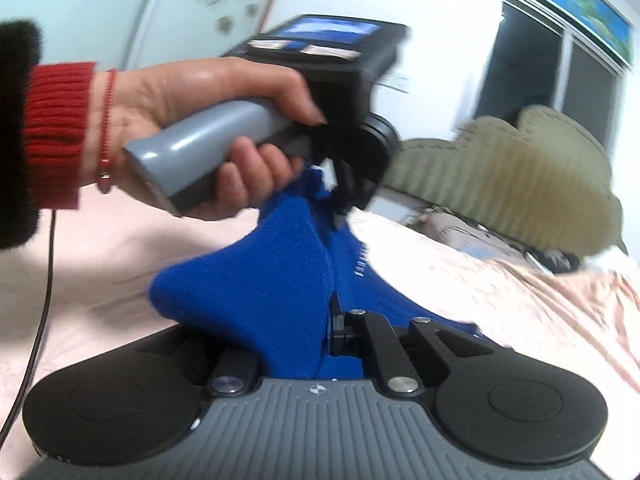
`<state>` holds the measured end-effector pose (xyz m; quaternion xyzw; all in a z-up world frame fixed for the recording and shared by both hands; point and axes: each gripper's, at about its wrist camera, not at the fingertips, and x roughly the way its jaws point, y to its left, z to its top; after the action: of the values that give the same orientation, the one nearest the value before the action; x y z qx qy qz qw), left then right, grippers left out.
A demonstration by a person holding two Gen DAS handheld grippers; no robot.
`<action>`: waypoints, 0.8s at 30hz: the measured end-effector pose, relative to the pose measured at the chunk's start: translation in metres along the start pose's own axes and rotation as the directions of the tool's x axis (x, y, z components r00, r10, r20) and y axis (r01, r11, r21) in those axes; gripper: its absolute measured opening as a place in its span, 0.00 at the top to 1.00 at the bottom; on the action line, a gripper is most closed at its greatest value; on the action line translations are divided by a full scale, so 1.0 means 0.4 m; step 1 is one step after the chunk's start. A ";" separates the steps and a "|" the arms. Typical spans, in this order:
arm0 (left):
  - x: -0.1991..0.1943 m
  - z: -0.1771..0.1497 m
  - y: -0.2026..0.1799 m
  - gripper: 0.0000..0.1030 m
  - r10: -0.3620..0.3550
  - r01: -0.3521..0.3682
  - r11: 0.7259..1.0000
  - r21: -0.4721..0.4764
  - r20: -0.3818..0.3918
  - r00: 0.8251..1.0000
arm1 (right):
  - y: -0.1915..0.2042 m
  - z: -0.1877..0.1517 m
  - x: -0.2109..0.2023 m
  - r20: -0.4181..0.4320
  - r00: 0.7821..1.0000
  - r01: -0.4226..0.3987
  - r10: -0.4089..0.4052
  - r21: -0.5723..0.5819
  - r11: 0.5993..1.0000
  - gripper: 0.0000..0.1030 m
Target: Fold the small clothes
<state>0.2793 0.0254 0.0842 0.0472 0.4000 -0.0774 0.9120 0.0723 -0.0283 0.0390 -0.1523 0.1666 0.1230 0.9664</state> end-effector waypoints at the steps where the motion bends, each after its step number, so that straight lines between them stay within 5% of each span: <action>1: -0.004 0.003 -0.021 0.90 0.010 -0.010 1.000 0.009 0.006 1.000 | -0.019 -0.008 -0.012 0.000 1.000 0.007 -0.007 0.023 1.000 0.90; 12: -0.005 0.025 -0.320 0.90 0.034 -0.042 0.982 0.184 0.048 0.998 | -0.225 -0.134 -0.128 0.013 0.999 0.025 -0.031 0.318 0.948 0.93; 24: 0.136 -0.006 -0.593 0.90 0.029 -0.031 0.945 0.326 0.013 1.000 | -0.455 -0.295 -0.088 -0.052 0.999 0.032 0.000 0.629 0.777 0.93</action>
<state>0.2716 -0.2132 0.0369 0.2030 0.3774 -0.1288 0.8943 0.0590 -0.2426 -0.0080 0.1748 0.2205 0.0483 0.9584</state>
